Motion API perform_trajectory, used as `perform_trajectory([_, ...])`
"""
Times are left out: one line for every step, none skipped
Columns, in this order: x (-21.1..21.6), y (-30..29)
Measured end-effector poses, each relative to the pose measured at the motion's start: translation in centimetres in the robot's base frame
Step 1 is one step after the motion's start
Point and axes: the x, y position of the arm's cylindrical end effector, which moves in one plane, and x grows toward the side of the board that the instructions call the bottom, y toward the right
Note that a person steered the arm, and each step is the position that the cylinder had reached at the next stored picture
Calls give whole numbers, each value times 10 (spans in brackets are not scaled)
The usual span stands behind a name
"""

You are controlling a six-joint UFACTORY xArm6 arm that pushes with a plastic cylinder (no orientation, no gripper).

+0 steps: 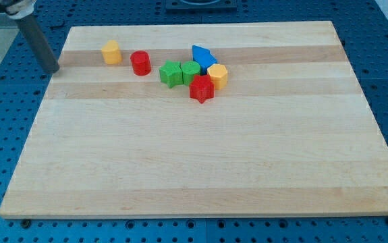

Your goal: Nudge yellow heart a bit right

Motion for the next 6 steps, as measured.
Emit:
perform_trajectory([-45,3])
perform_trajectory([-51,25])
perform_trajectory([-51,56])
perform_trajectory([-51,79])
perform_trajectory([-49,96])
perform_trajectory([-45,111])
